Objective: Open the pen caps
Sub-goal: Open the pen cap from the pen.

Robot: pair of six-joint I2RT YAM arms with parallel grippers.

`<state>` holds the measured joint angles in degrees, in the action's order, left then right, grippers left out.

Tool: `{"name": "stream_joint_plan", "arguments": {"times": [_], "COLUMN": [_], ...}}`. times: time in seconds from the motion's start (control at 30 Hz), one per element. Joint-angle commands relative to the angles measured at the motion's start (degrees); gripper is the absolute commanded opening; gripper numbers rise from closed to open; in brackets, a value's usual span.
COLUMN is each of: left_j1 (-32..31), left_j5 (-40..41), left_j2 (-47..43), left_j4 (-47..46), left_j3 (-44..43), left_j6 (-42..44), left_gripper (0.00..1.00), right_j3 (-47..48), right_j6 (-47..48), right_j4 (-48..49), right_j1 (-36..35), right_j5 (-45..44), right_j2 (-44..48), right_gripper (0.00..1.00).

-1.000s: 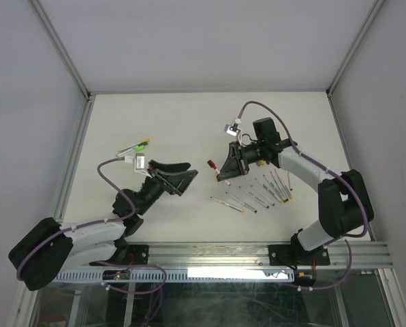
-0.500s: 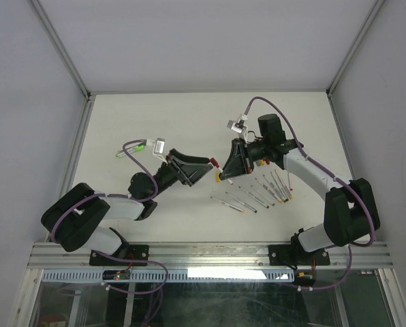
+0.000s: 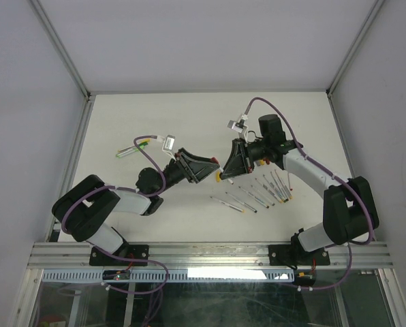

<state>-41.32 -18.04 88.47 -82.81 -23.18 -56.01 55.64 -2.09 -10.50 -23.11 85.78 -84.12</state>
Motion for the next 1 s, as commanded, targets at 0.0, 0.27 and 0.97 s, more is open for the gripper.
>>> {"name": "stream_joint_plan", "arguments": {"times": [0.0, 0.27, 0.97], "left_j1": [-0.5, -0.5, 23.9], "left_j5": [0.9, -0.1, -3.1], "left_j2": [-0.9, -1.6, -4.6], "left_j4": [-16.9, -16.9, -13.5], "left_j3": [-2.6, -3.9, -14.6], "left_j6": [0.7, -0.2, -4.6], "left_gripper": [0.56, 0.37, 0.0], "right_j3": [0.3, 0.3, -0.2], "right_j6": [-0.7, -0.7, 1.0], "right_j4": [2.2, 2.3, 0.1], "right_j1": [-0.2, -0.5, -5.8], "right_j5": [1.5, 0.9, -5.1], "right_j2": [-0.3, -1.5, -4.1], "right_gripper": [0.0, 0.0, 0.0]}}
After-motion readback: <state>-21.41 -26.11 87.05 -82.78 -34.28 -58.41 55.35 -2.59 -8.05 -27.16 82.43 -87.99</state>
